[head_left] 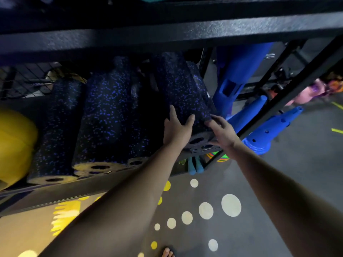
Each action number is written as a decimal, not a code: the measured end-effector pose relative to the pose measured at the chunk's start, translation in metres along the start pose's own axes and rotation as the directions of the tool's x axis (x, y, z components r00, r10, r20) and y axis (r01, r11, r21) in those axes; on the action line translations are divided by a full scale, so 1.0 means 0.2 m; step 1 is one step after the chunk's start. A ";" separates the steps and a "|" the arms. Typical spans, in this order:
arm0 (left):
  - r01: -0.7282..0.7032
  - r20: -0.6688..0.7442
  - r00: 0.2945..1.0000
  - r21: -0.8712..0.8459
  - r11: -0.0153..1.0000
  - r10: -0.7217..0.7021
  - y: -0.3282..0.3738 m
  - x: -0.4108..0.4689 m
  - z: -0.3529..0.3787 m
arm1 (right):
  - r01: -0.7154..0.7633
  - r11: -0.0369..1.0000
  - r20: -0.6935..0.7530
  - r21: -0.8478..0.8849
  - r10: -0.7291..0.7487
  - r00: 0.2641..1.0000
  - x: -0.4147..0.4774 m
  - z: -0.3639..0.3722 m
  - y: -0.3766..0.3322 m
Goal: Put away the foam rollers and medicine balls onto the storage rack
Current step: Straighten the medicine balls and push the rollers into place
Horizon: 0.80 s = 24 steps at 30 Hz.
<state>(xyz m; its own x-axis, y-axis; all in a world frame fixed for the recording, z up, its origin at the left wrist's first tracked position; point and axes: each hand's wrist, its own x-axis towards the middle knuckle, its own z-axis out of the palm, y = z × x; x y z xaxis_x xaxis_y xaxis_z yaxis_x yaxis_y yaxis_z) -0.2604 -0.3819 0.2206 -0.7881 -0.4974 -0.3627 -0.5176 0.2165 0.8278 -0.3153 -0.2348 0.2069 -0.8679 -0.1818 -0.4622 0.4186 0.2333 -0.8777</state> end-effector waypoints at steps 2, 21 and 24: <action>-0.036 0.031 0.999 0.048 0.998 0.035 -0.01 0.02 -0.02 | 0.019 1.000 -0.020 0.025 -0.018 1.000 0.00 0.01 -0.01; -0.250 0.093 0.967 0.208 0.946 0.236 -0.18 -0.06 -0.12 | 0.018 0.992 -0.100 0.123 -0.006 0.995 -0.06 0.01 0.09; -0.318 0.161 0.947 0.369 0.873 0.277 -0.36 -0.10 -0.14 | 0.061 0.997 -0.209 -0.055 -0.072 0.975 -0.04 -0.04 0.13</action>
<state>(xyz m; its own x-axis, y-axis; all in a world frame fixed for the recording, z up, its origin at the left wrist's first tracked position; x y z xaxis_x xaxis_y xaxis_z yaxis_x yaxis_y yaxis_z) -0.1975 -0.4119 0.1803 -0.9434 -0.2762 -0.1835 -0.3248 0.6574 0.6799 -0.2982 -0.2198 0.1884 -0.9323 0.0057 -0.3616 0.3492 0.2744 -0.8960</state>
